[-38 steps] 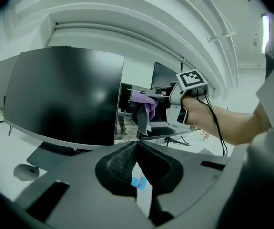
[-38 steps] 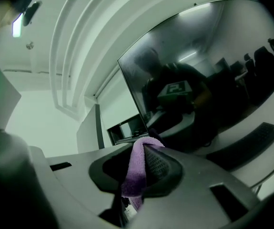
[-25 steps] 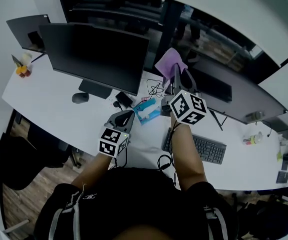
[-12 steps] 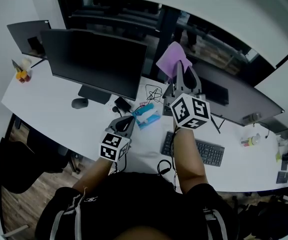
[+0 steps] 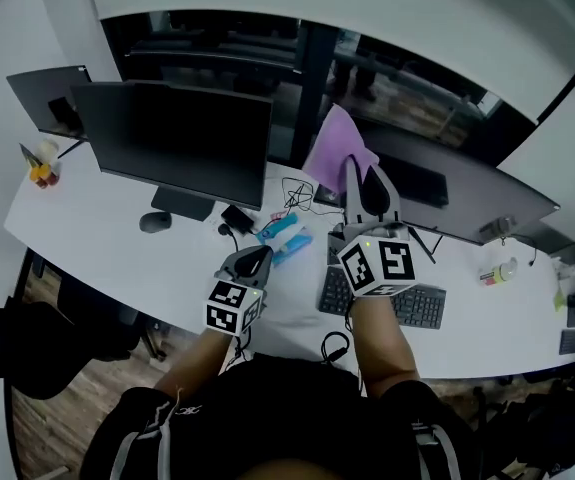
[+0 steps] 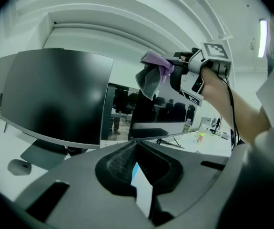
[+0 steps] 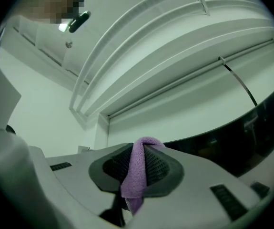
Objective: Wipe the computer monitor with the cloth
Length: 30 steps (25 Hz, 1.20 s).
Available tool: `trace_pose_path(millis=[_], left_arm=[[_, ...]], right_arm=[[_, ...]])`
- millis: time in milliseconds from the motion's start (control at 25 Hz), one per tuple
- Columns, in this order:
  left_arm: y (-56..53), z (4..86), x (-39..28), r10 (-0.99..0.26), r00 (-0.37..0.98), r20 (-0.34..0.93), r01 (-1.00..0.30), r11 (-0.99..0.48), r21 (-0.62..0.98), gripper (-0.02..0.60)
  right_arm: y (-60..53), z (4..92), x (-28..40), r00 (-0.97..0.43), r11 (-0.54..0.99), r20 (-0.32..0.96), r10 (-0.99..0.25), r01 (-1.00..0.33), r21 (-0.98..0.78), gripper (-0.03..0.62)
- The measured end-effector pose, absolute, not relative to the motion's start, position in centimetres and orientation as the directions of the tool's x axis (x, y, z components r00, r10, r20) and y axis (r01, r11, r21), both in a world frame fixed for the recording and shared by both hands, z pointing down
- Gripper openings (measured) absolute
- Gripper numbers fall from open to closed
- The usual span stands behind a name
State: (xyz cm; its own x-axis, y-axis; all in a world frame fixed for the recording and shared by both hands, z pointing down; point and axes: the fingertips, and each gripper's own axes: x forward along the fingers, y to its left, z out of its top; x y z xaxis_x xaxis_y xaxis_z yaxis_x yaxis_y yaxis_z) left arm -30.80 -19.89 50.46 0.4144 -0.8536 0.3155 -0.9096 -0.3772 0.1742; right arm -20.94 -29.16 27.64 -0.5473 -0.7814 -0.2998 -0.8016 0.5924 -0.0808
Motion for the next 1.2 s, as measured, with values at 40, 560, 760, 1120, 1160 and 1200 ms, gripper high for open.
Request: trace_pose_path(millis=[40, 560, 760, 1120, 1160, 1200], left_arm=[[-19.8, 50.1, -30.4, -0.859, 0.41, 0.308, -0.912, -0.375, 0.168, 0.012], [-14.3, 45.1, -19.8, -0.908, 0.368, 0.203, -0.93, -0.361, 0.069, 0.012], [-12.8, 45.0, -15.7, -0.909, 0.372, 0.188, -0.928, -0.357, 0.108, 0.012], [-12.6, 45.9, -11.4, -0.885, 0.413, 0.217, -0.91, -0.388, 0.146, 0.012], [-12.7, 45.7, -11.2, -0.884, 0.414, 0.215, -0.909, -0.391, 0.142, 0.012], [-12.8, 45.5, -11.1, -0.885, 0.415, 0.212, -0.909, -0.393, 0.138, 0.012]], right_arm=[[-28.4, 27.7, -20.4, -0.551, 0.594, -0.305, -0.777, -0.801, -0.066, 0.075], [-19.5, 33.3, -3.4, -0.45, 0.457, -0.208, -0.868, -0.889, 0.015, 0.075], [-17.0, 36.5, 2.3, -0.429, 0.434, -0.149, -0.891, -0.901, 0.002, 0.072], [-15.7, 38.1, 5.9, -0.428, 0.432, -0.121, -0.895, -0.902, -0.004, 0.072], [-15.7, 38.1, 6.1, -0.426, 0.428, -0.122, -0.897, -0.904, 0.009, 0.072], [-15.7, 38.0, 6.2, -0.424, 0.424, -0.125, -0.897, -0.905, 0.023, 0.072]])
